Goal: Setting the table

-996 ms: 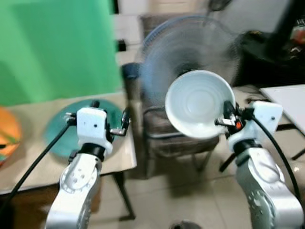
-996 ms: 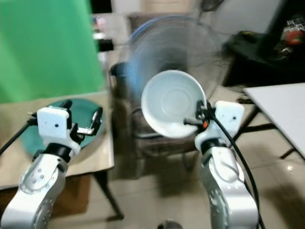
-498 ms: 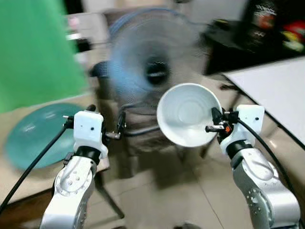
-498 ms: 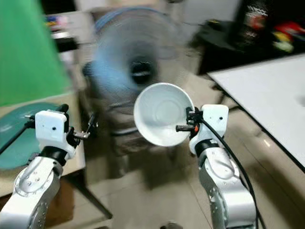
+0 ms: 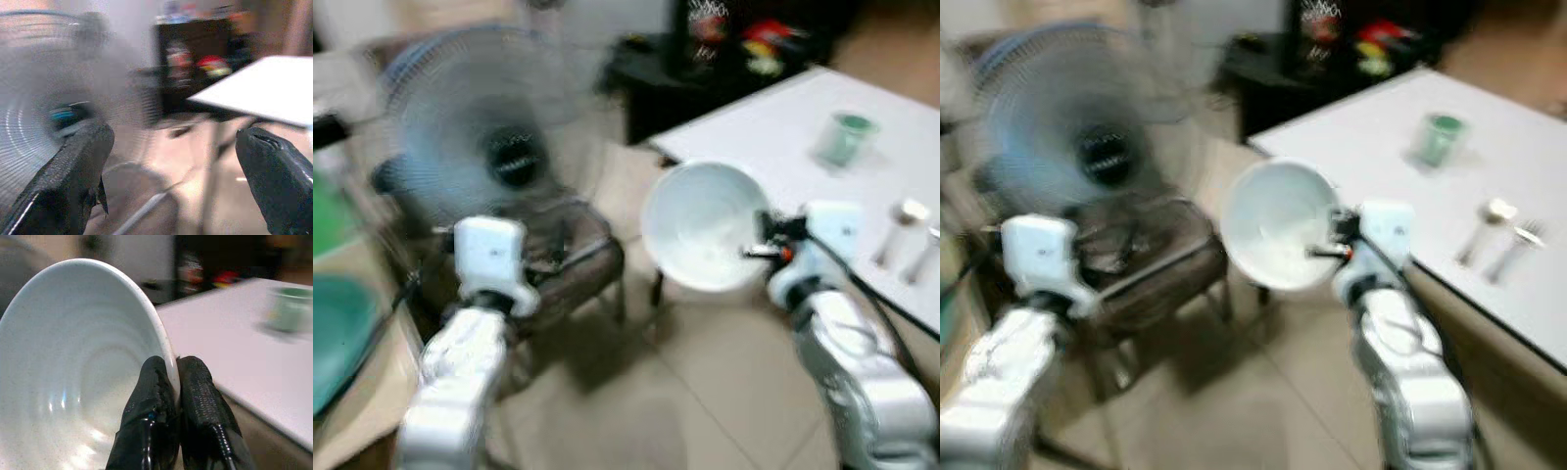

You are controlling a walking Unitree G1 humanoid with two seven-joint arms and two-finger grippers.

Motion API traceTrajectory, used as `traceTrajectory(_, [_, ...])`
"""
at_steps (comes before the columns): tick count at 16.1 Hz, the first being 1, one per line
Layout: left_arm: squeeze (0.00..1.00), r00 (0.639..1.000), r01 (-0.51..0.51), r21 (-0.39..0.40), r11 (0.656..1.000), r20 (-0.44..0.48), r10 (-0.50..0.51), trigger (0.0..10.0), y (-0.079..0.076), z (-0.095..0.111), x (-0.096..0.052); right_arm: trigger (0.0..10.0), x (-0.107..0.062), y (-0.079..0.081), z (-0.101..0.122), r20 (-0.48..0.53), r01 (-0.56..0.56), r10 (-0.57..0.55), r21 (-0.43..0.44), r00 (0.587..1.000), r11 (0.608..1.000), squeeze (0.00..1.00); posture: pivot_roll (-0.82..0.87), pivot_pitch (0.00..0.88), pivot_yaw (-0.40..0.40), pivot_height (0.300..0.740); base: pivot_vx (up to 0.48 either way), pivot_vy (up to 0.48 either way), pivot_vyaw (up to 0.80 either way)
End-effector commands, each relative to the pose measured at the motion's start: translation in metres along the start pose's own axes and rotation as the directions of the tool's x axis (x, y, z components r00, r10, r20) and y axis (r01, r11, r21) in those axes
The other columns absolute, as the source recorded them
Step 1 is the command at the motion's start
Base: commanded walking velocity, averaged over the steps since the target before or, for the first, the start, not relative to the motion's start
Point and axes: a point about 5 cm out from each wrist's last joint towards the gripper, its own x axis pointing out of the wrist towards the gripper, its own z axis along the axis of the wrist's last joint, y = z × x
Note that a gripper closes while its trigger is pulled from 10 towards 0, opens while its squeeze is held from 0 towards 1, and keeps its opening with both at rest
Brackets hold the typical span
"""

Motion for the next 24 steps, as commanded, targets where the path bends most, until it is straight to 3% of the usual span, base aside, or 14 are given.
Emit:
traceTrajectory(1, [0.0, 1.0, -0.019, 0.019, 1.0, -0.015, 0.019, 10.0, 0.007, -0.001, -0.002, 10.0, 0.003, 0.007, 0.005, 0.019, -0.024, 0.024, 0.03, 1.0, 0.999, 0.0, 0.02, 0.0, 0.032, 0.74, 0.337, 0.0, -0.8])
traceTrajectory(9, [0.0, 1.0, 0.029, 0.024, 0.999, -0.006, -0.029, 10.0, 0.004, 0.001, 0.002, 10.0, 0.008, 0.004, 0.013, 0.041, -0.021, 0.019, 0.042, 0.999, 0.999, 0.0, 0.02, 0.0, 0.03, 0.74, 0.354, 0.0, -0.8])
traceTrajectory(13, [0.0, 1.0, 0.028, 0.024, 0.999, -0.002, -0.028, 10.0, 0.007, 0.001, 0.004, 10.0, 0.016, -0.002, 0.029, 0.09, -0.024, 0.016, 0.086, 0.996, 0.996, 0.0, 0.01, 0.0, 0.031, 0.74, 0.355, 0.0, -0.77])
traceTrajectory(16, [0.0, 0.999, 0.039, 0.022, 0.999, 0.005, -0.039, 10.0, 0.006, 0.003, 0.008, 10.0, 0.029, -0.006, 0.036, 0.084, -0.06, 0.049, 0.136, 0.995, 0.989, 0.0, 0.01, 0.0, 0.037, 0.74, 0.358, 0.0, 0.0])
traceTrajectory(24, [0.0, 1.0, 0.029, 0.024, 0.999, 0.003, -0.029, 10.0, 0.009, 0.003, 0.005, 10.0, 0.041, -0.005, 0.04, 0.072, -0.112, 0.1, 0.195, 0.992, 0.974, 0.0, 0.03, 0.0, 0.021, 0.74, 0.36, 0.0, 0.0])
